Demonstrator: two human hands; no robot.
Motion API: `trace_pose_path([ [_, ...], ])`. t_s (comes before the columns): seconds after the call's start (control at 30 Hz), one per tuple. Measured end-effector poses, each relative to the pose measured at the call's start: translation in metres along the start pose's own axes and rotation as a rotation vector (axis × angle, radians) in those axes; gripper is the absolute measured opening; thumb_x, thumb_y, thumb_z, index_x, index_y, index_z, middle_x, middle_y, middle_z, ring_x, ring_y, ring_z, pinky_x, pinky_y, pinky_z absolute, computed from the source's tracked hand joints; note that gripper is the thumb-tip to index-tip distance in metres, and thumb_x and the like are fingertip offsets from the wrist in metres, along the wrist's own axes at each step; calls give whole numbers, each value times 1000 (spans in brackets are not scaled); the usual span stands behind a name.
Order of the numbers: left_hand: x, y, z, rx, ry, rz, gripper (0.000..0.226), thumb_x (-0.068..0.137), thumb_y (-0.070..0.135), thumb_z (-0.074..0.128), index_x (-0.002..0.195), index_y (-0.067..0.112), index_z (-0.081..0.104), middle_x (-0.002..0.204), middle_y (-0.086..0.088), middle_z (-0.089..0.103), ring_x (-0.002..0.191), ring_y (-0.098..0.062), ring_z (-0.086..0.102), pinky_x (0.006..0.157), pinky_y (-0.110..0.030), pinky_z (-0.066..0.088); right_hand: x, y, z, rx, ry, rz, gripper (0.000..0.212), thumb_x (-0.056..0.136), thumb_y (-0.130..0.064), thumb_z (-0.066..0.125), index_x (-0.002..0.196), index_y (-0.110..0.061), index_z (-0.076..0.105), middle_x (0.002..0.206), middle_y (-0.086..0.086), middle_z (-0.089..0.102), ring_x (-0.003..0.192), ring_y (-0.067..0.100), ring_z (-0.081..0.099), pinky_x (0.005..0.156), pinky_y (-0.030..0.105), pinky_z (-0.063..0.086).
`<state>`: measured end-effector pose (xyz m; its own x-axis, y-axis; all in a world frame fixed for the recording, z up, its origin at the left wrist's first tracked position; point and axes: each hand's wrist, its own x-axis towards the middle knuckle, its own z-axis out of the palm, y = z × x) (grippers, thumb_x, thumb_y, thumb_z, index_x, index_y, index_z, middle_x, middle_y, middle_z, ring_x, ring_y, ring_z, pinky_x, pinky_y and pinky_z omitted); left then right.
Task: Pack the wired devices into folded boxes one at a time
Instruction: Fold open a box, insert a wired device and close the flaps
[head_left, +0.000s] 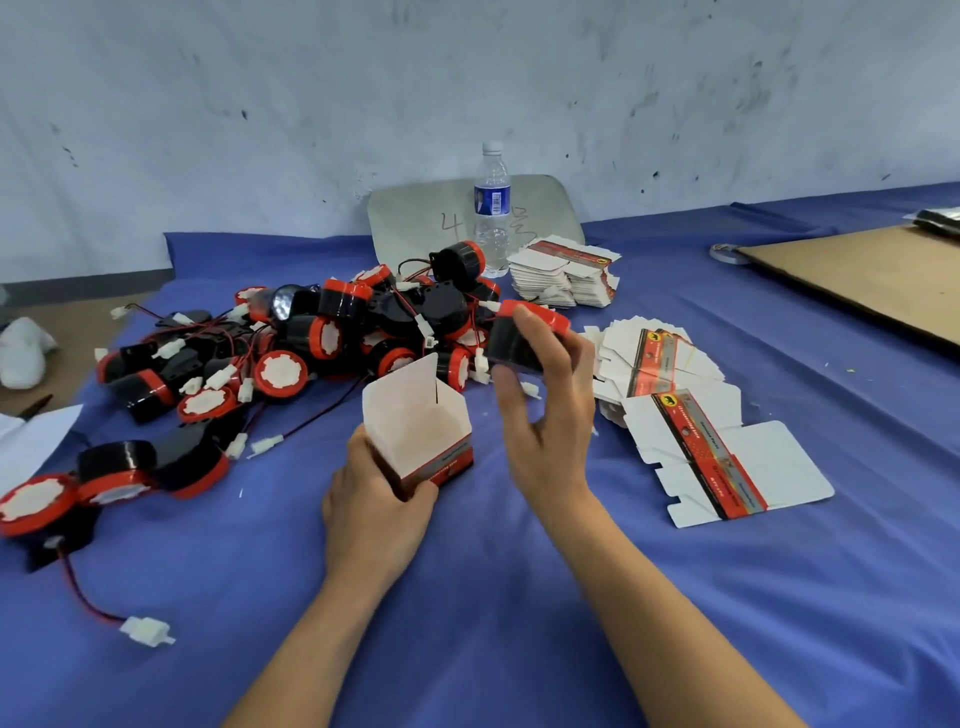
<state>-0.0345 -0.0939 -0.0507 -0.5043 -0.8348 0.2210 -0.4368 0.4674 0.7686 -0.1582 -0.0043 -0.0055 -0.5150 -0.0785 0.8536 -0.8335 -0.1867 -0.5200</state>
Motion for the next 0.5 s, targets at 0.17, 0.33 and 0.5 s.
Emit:
trace_pose_path([
  [0.17, -8, 15, -11, -348, 132, 237, 92, 84, 47, 62, 144, 50, -6, 156, 6, 28, 144, -13, 27, 115, -48, 30, -12, -24, 5, 4, -221, -171, 34, 98, -23, 50, 131, -30, 51, 123, 9, 44, 101, 13, 52, 86, 21, 46],
  [0.33, -17, 23, -17, -539, 284, 499, 81, 90, 44, 59, 151, 17, 13, 141, 42, 31, 131, 9, 38, 100, -12, 39, -20, -30, 12, -95, -503, -370, 58, 81, 2, 69, 130, -27, 60, 130, 8, 56, 90, 29, 57, 70, 42, 44],
  [0.5, -13, 20, -23, -591, 361, 477, 59, 78, 32, 64, 130, 30, 37, 121, 33, 49, 115, -9, 55, 94, -28, 49, -8, -26, 7, -216, -552, -432, 66, 81, 14, 54, 135, -24, 54, 128, -2, 63, 70, 26, 48, 67, 28, 35],
])
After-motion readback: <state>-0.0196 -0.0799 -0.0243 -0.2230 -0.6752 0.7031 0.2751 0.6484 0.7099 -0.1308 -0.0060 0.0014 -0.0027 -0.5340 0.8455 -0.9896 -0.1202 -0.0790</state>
